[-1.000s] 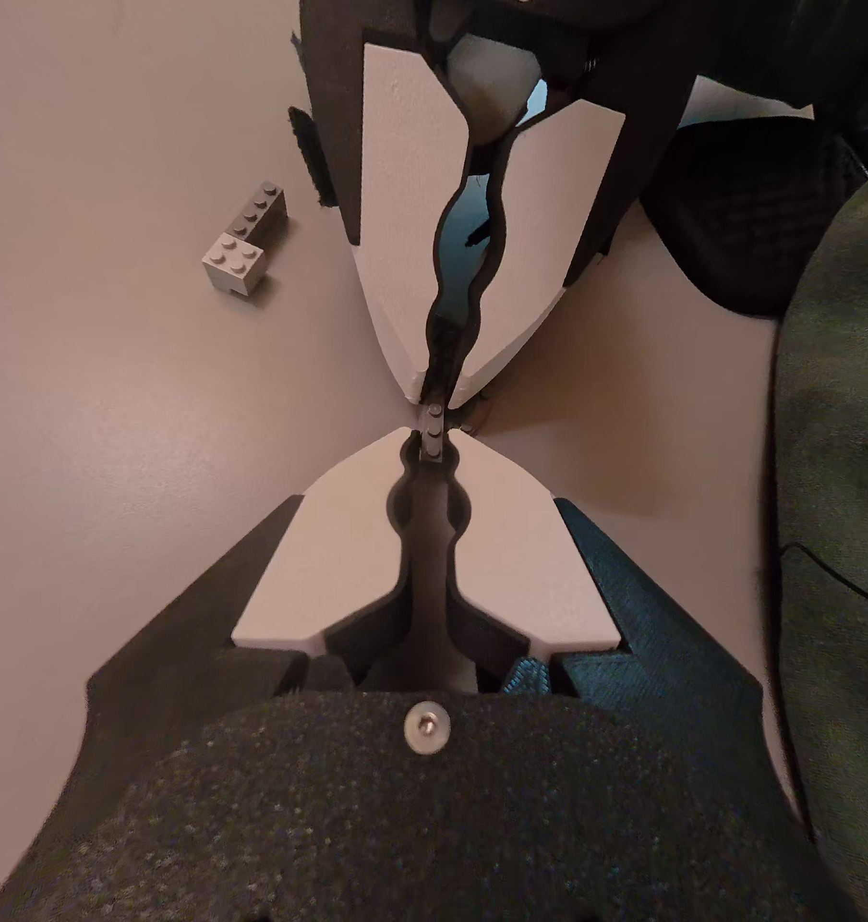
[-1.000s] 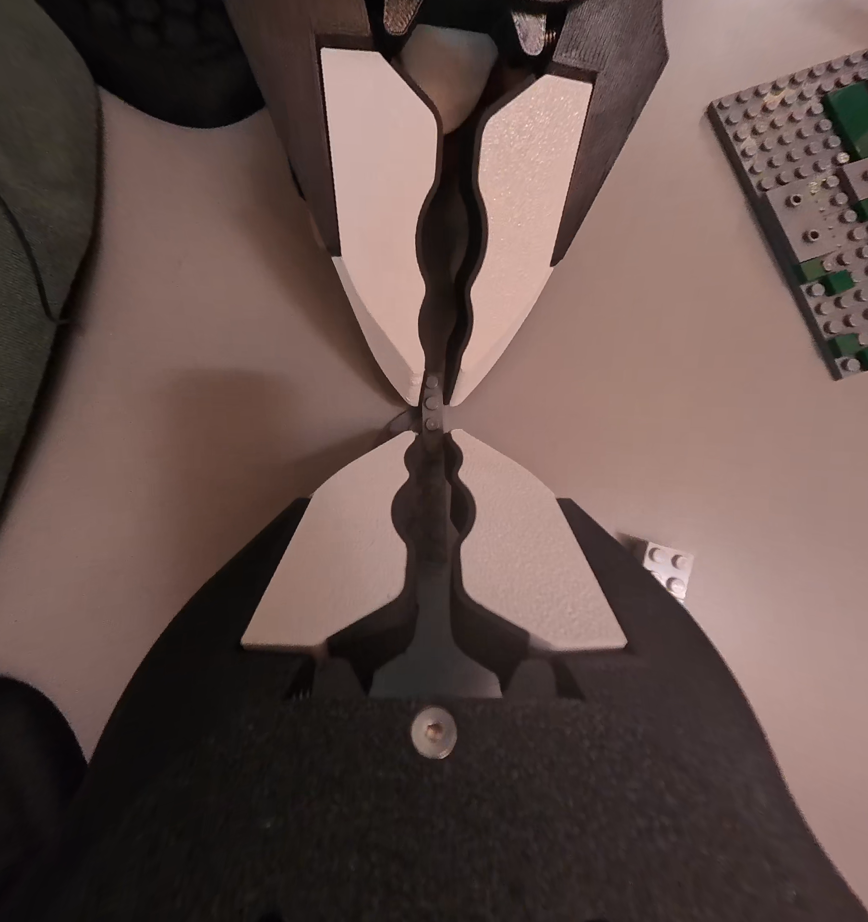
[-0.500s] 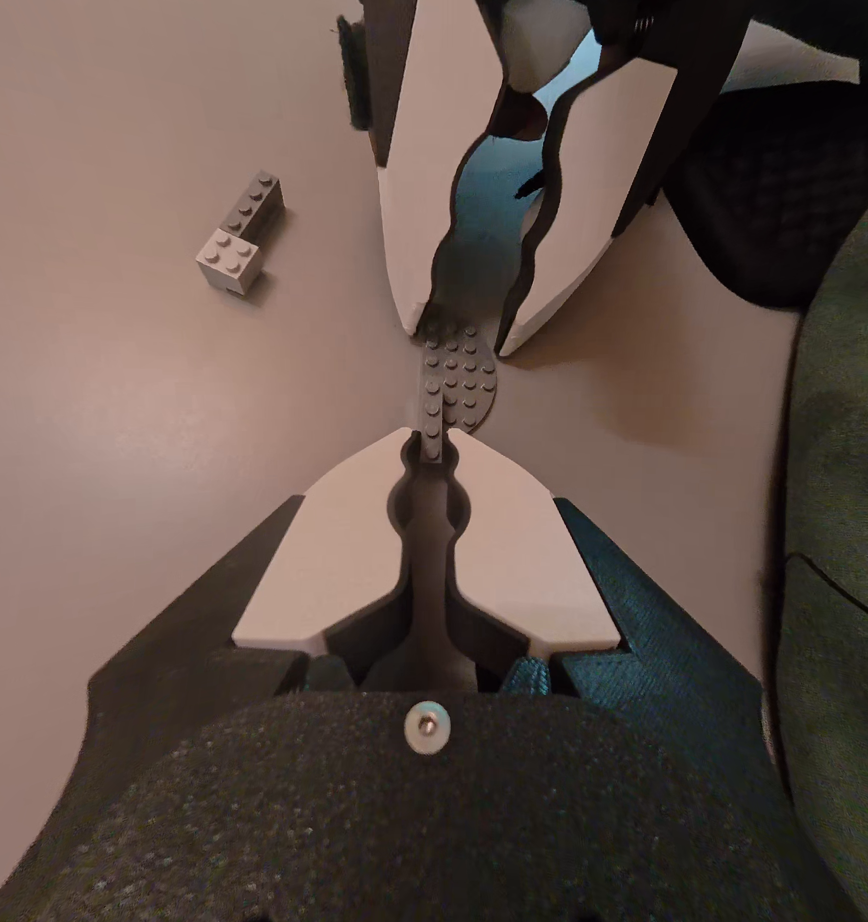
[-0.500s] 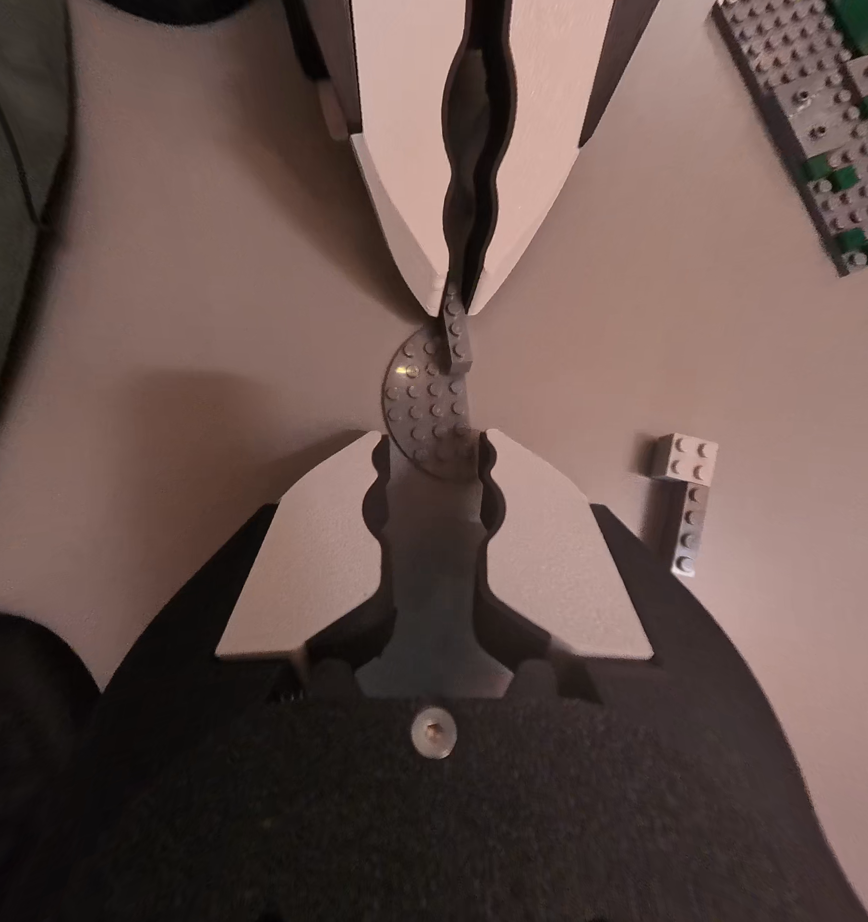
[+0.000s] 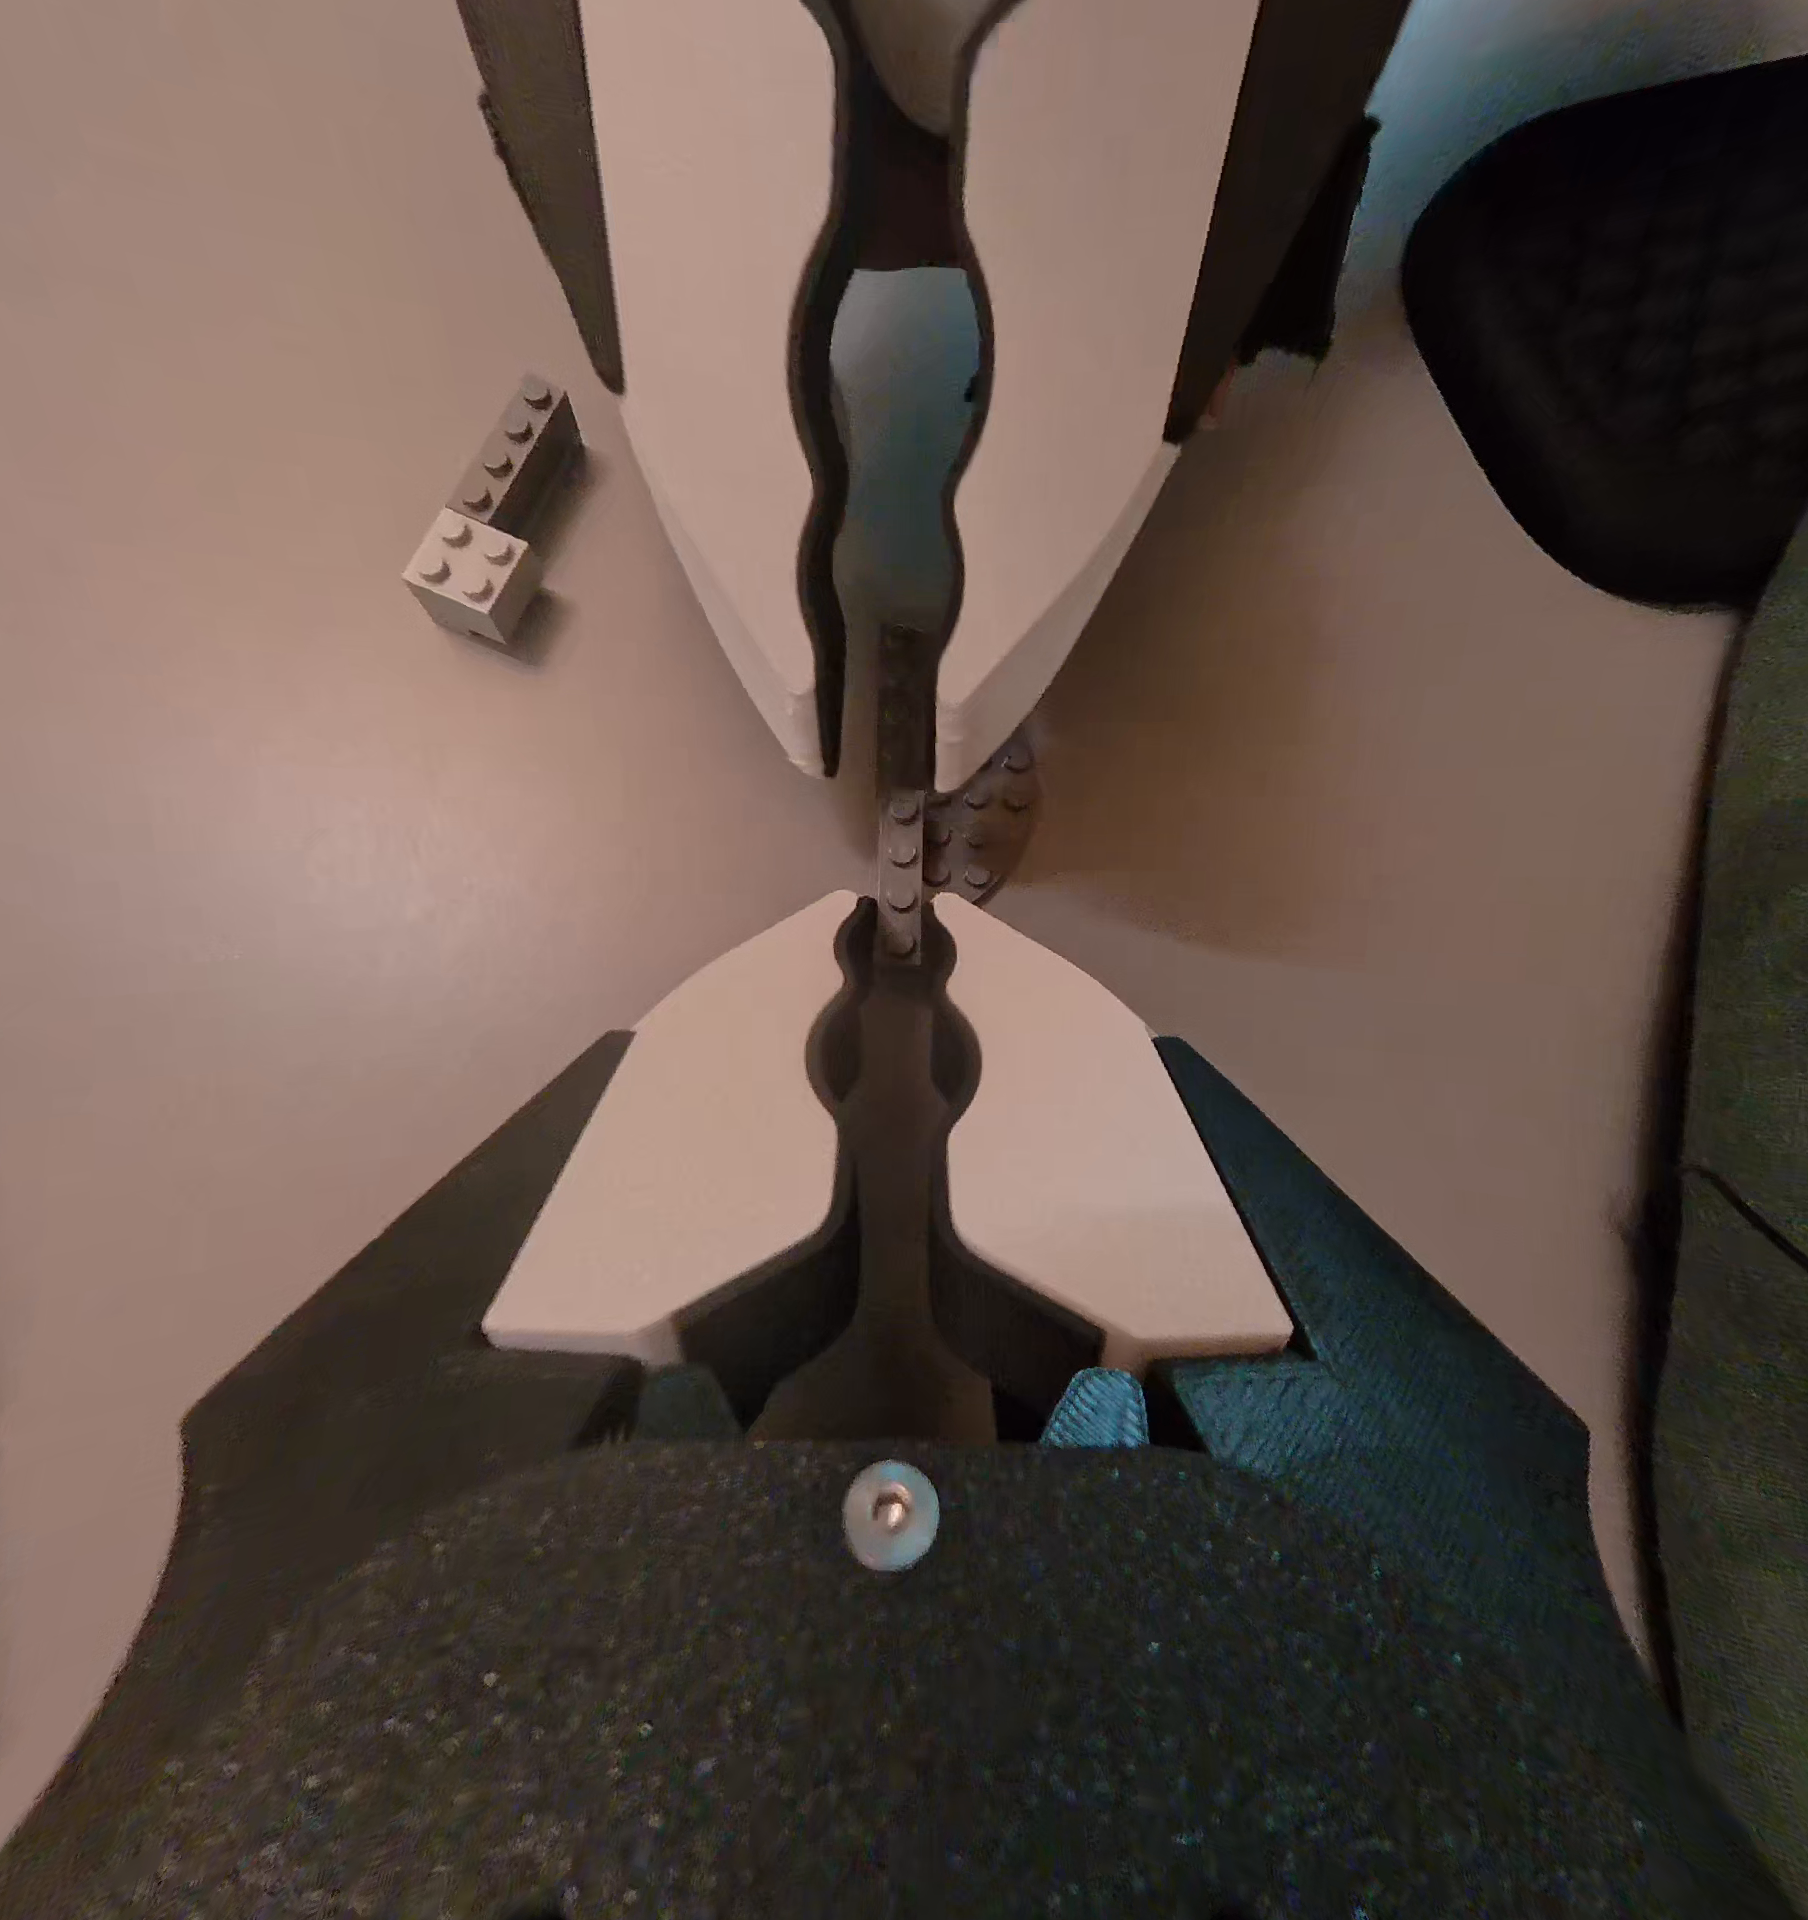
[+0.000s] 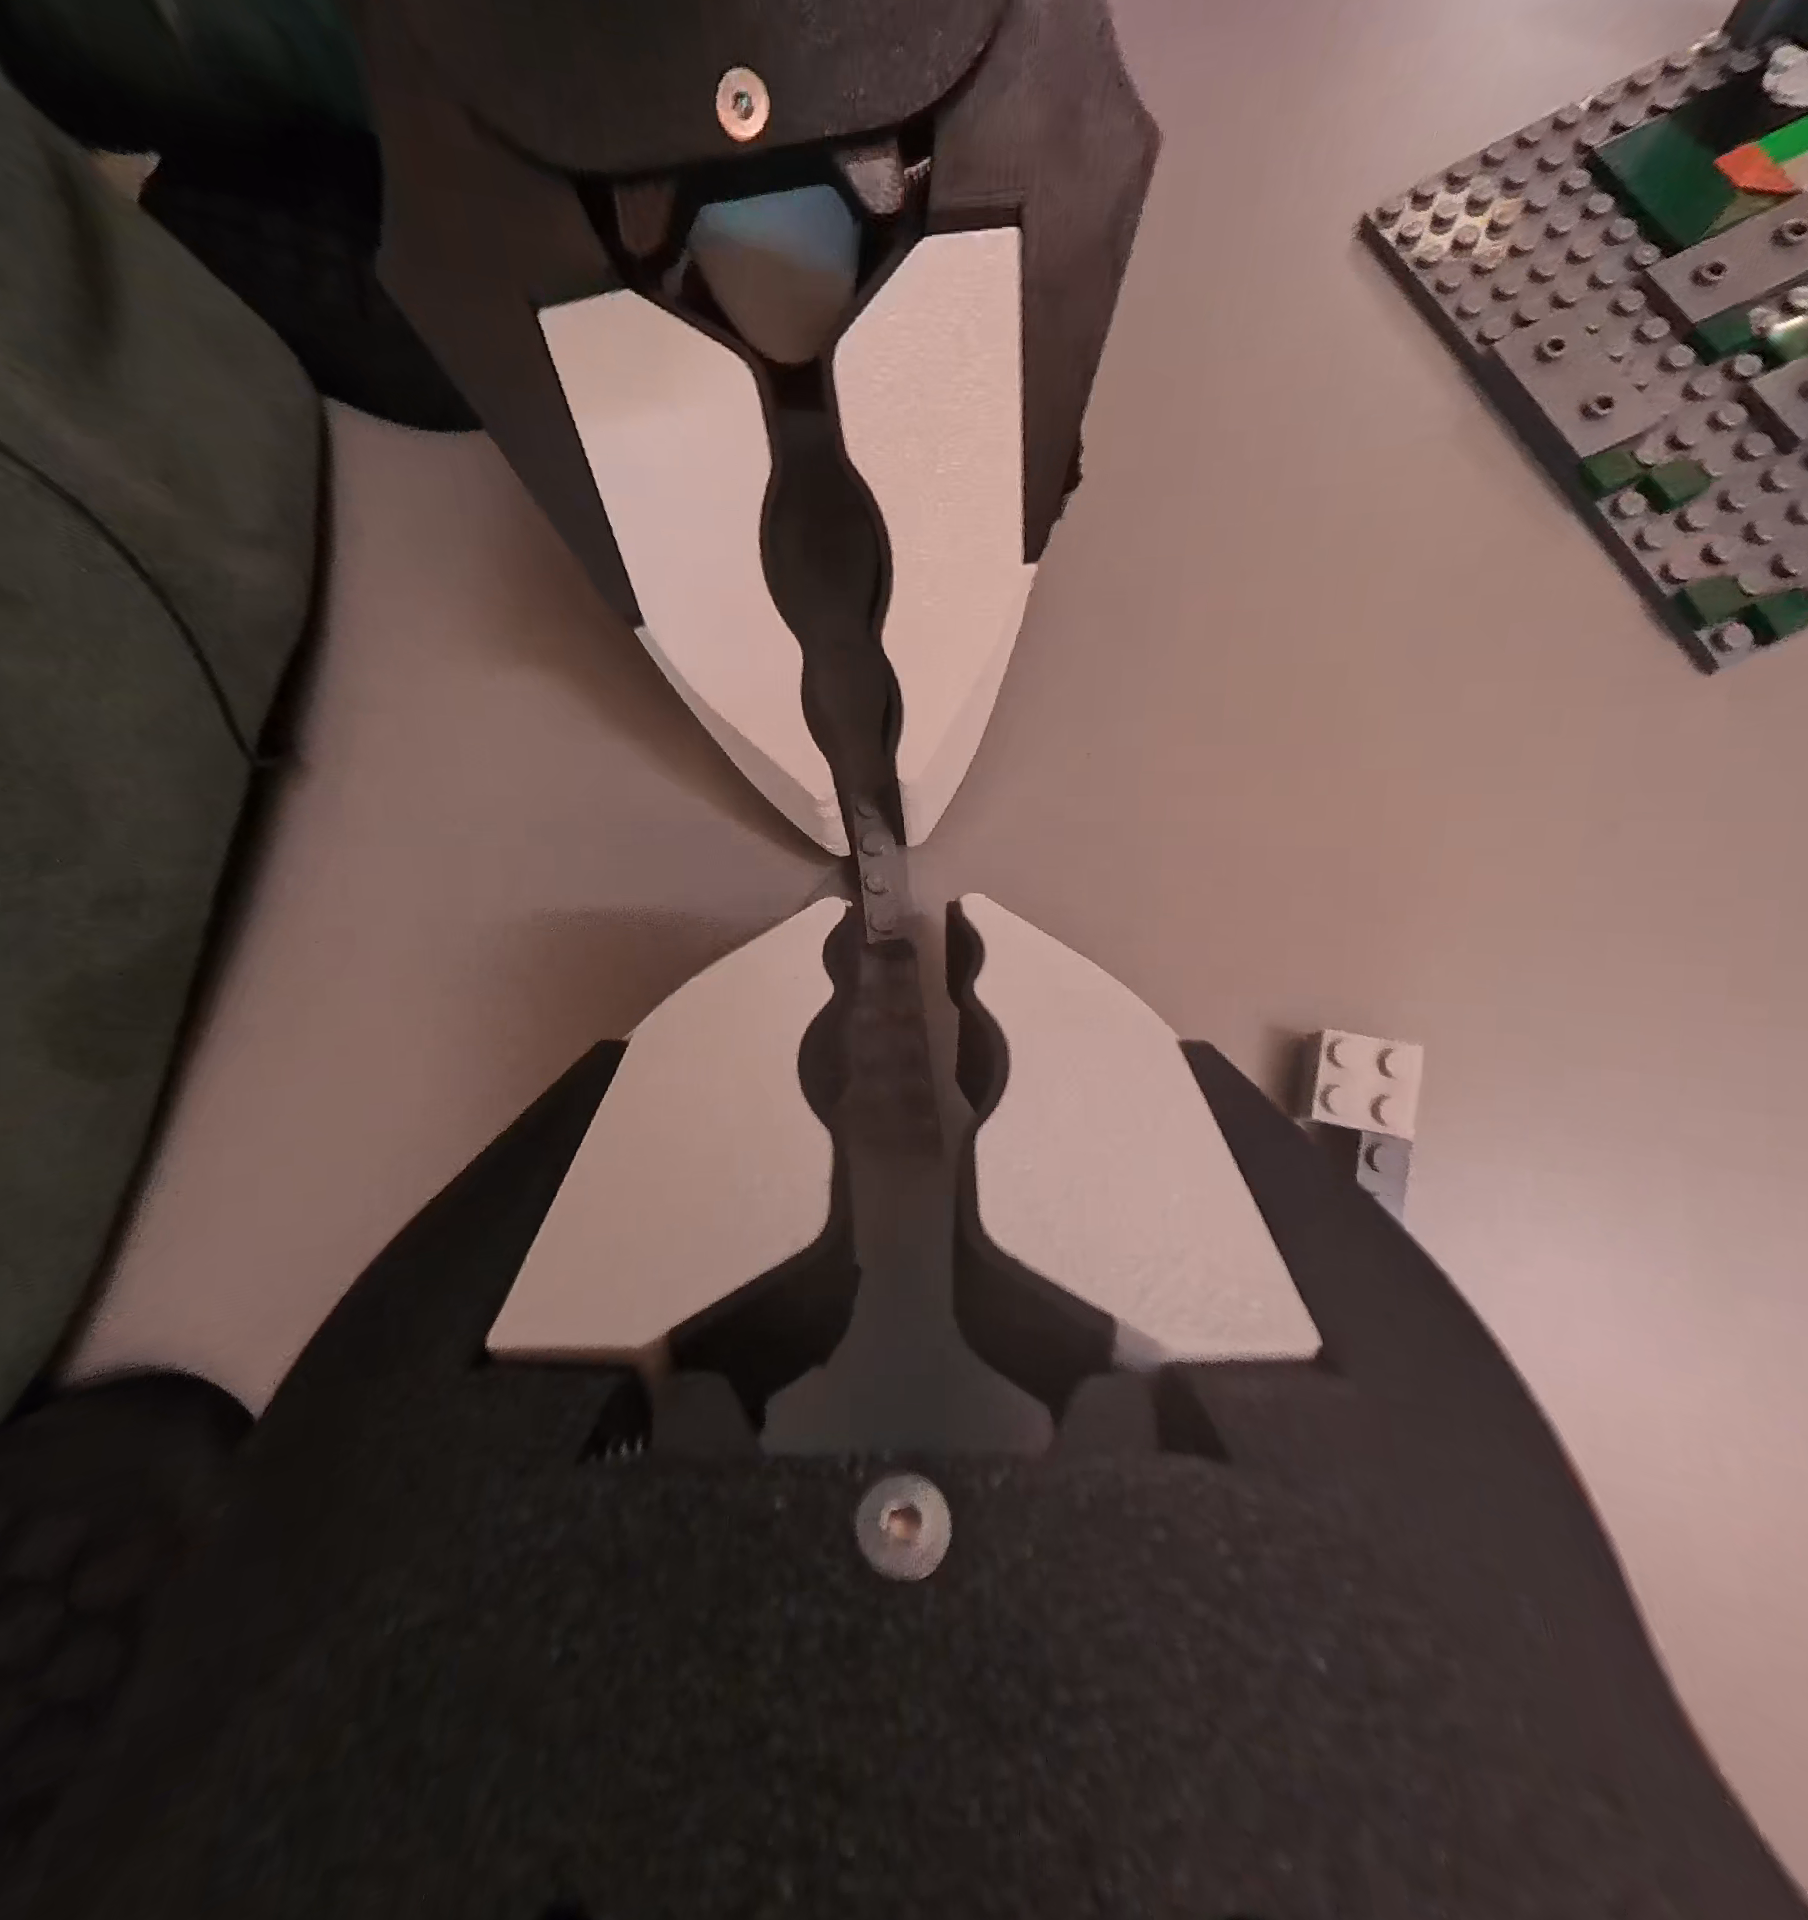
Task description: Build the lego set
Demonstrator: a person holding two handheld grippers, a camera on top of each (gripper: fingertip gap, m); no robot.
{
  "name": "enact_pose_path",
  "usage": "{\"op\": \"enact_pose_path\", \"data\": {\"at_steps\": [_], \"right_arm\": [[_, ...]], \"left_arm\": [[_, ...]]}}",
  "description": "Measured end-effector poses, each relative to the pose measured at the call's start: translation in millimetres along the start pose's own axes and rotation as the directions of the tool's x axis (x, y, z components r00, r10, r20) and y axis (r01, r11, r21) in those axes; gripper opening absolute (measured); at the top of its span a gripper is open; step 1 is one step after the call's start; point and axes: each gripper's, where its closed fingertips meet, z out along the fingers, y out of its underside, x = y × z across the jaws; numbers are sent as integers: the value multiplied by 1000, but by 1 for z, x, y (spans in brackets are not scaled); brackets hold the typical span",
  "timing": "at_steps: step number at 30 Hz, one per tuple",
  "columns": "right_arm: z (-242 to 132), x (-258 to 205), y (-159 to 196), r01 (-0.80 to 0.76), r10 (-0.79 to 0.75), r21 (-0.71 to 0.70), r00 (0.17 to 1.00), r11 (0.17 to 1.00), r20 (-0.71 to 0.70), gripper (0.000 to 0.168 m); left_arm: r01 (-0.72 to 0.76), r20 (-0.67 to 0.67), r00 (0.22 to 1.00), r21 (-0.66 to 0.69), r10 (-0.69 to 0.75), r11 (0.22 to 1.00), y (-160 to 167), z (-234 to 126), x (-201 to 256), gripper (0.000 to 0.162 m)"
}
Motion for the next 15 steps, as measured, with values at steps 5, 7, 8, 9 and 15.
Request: {"op": "enact_pose_path", "data": {"at_steps": [5, 7, 8, 9, 15], "right_arm": [[8, -3, 5, 64, -66, -50, 998, 997, -25, 13], [10, -2, 7, 73, -76, -66, 997, 995, -34, 11], [10, -2, 8, 79, -81, -73, 996, 994, -37, 11], [10, -2, 9, 82, -85, -74, 996, 994, -40, 10], [9, -3, 8, 87, -90, -75, 995, 993, -39, 11]], "left_arm": [[-1, -3, 1000, -1, 1, 1000, 0, 0, 1, 8], [-4, -1, 1000, -2, 4, 1000, 0, 0, 1, 8], [-5, 0, 1000, -1, 5, 1000, 0, 0, 1, 8], [-5, 1, 1000, 1, 5, 1000, -1, 0, 1, 9], [-7, 3, 1000, 11, 7, 1000, -2, -2, 1, 11]]}}
